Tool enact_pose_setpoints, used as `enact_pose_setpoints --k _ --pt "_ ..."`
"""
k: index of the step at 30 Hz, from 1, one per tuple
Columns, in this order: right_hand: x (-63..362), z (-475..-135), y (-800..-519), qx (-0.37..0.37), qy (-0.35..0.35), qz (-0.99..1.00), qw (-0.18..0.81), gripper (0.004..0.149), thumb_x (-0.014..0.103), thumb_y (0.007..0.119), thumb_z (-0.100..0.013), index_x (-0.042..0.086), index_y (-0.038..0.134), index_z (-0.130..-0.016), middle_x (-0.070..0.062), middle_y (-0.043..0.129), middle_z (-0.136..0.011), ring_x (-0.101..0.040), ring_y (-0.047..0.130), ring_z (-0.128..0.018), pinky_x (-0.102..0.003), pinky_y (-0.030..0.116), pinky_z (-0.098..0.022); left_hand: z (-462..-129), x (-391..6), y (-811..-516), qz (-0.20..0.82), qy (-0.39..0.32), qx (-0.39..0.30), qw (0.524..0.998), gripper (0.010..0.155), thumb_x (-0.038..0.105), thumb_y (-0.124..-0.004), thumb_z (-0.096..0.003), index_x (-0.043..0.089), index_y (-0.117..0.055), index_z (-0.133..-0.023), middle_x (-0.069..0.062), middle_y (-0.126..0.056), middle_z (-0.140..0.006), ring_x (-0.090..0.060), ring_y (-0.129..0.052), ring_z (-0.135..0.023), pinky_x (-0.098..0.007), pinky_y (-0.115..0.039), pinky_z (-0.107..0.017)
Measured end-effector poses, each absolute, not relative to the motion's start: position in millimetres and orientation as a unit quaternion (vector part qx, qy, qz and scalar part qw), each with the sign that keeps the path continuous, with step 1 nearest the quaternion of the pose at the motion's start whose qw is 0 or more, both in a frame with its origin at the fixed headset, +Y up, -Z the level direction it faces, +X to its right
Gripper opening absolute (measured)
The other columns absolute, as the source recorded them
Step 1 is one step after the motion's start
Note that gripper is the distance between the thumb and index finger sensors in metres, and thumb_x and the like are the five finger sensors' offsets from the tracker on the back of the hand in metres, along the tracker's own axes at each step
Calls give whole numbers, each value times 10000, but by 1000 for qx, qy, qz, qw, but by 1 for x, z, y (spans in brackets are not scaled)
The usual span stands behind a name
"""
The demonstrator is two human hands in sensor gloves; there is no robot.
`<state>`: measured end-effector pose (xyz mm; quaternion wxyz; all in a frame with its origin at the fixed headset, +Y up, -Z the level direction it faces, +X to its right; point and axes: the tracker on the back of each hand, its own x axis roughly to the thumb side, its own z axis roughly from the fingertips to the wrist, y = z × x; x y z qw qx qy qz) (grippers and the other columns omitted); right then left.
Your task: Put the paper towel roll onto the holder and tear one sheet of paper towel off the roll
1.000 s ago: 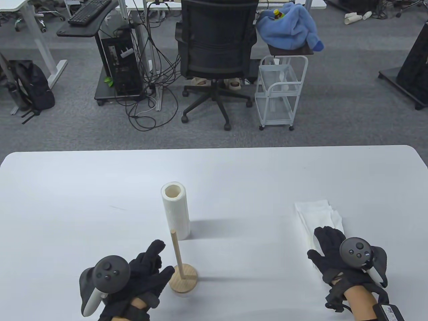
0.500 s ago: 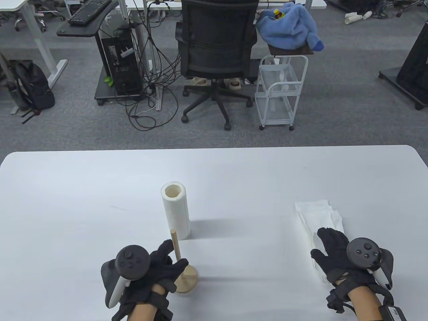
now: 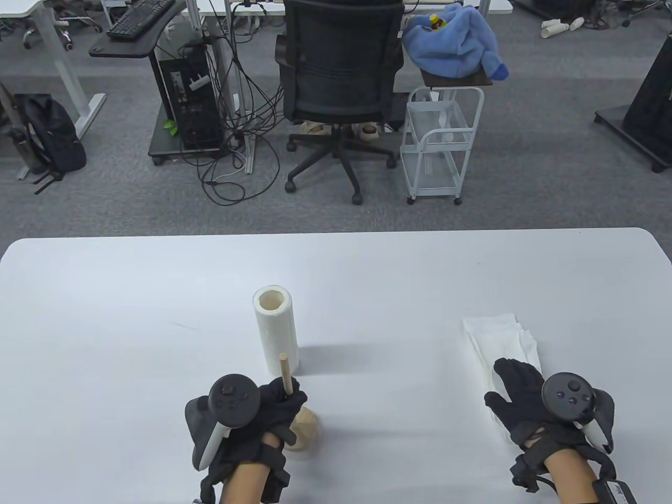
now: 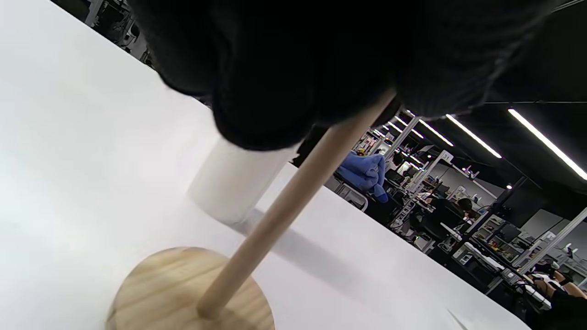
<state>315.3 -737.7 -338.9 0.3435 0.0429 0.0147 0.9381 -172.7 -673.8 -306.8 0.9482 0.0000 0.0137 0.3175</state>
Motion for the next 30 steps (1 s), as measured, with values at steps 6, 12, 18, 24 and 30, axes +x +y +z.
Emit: enact_pose_setpoints --k 6,12,18,24,30 --pt "316 -339 -738 45 14 935 350 737 534 741 -462 247 428 -1065 -181 373 -1125 -467 298 -1055 -641 321 -733 -333 -133 -657 311 -5 6 951 441 492 -876 -421 310 -892 -822 93 -986 -534 -216 -1026 -415 -478 -787 -608" --pt "314 -340 -739 49 18 935 351 737 534 740 -462 247 427 -1065 -180 371 -1125 -463 296 -1057 -642 321 -733 -358 -89 -648 305 -26 6 952 445 497 -871 -421 310 -888 -824 97 -986 -536 -217 -1027 -417 -477 -786 -609" --pt "312 -340 -739 56 22 935 350 737 535 740 -463 247 427 -1066 -183 372 -1125 -464 296 -1057 -642 322 -733 -380 -59 -650 300 -29 6 954 447 497 -873 -418 306 -889 -823 98 -990 -535 -215 -1032 -413 -476 -791 -606" --pt "309 -340 -738 63 28 934 351 736 535 739 -465 247 426 -1066 -180 372 -1126 -465 296 -1057 -642 322 -733 -396 -37 -659 295 -29 -1 955 448 500 -873 -416 310 -889 -822 102 -993 -538 -213 -1036 -416 -471 -795 -607" --pt "308 -341 -738 65 27 932 356 742 537 737 -467 254 407 -1068 -178 356 -1128 -464 294 -1057 -642 323 -732 -407 -27 -672 303 -20 -11 953 452 503 -869 -417 313 -885 -826 108 -992 -548 -211 -1040 -434 -470 -793 -613"
